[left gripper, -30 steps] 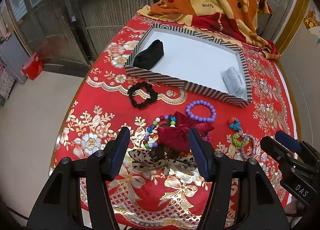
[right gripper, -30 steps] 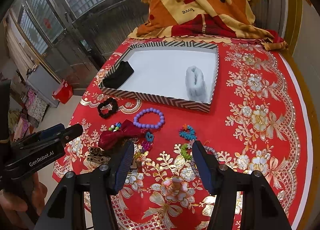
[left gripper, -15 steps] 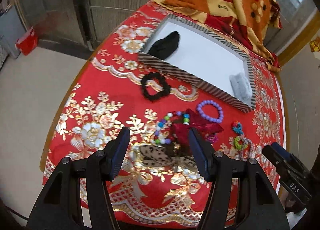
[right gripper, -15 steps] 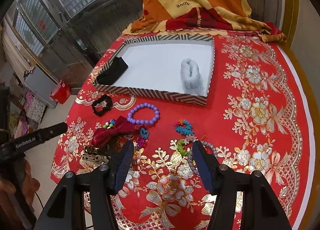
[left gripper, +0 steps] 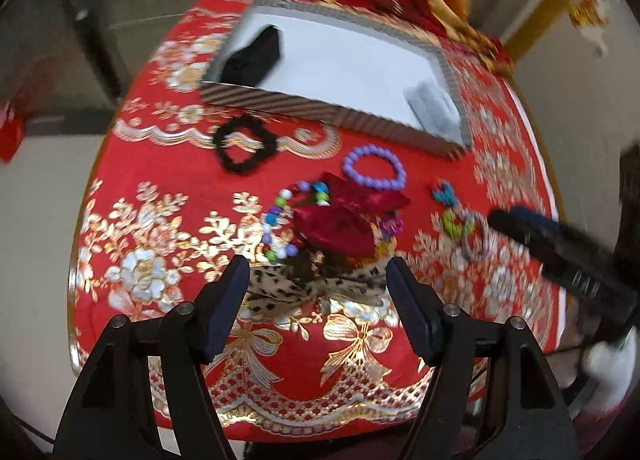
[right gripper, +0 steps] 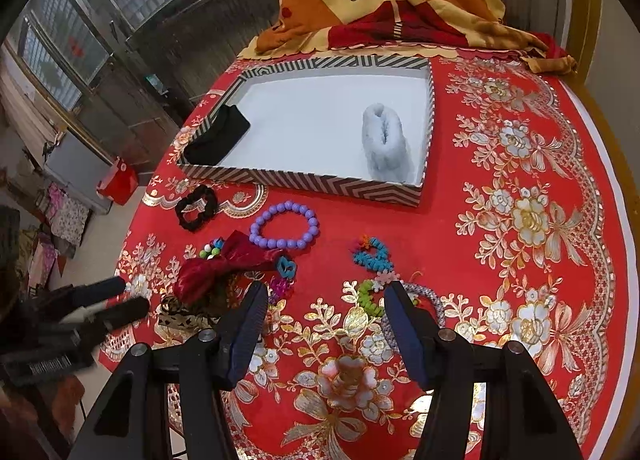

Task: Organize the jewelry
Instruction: 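Grasp the red satin bow with the left tool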

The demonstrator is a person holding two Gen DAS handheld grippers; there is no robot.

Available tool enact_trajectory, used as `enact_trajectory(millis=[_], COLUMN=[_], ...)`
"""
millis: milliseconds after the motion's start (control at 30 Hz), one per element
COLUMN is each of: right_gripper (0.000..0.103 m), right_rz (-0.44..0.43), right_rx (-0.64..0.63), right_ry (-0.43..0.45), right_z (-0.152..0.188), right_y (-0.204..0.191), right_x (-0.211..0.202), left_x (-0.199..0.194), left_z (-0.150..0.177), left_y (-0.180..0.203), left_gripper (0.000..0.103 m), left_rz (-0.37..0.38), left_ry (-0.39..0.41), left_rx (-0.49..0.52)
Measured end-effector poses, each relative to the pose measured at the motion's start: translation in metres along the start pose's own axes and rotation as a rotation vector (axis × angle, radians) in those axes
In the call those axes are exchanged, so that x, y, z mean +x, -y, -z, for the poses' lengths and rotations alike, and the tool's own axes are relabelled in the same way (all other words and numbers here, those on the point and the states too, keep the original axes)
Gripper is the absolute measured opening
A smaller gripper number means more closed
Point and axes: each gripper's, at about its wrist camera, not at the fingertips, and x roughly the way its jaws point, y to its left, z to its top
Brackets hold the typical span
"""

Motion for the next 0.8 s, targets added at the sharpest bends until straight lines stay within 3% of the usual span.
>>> enact_trajectory(millis=[233, 633, 667, 767, 800], right_gripper=[0.058, 0.058, 0.058, 0.058, 0.058], right_rz=[0.010, 0.017, 0.017, 0.018, 0.017], right_rx=[0.011, 0.050, 0.052, 0.056, 0.057], right_ry=[0.003, -0.027, -0.028, -0.034, -0.037], right_z=[-0.005, -0.007, -0.007, -0.009, -0.010], right_y=[0.005, 0.015, 0.015, 0.016, 0.016], right_x=[-0.001, 0.015, 0.016, 0.021, 0.023], left_x=[0.018, 0.057, 0.059, 0.065, 0.068], left_z=[-0.007, -0.022, -0.024, -0.033, -0.037], left_y=[0.013, 0.035, 0.035, 0.028, 0.023], left_gripper=[0.071, 0.071, 0.068, 0.030, 0.024], left_rz=[-0.002, -0.072, -0.072, -0.048, -0.036], left_ry=[-0.036, -0.054, -0.050, -0.055, -0.066], left_rx=[0.075, 0.206, 0.204, 0.170, 0.149])
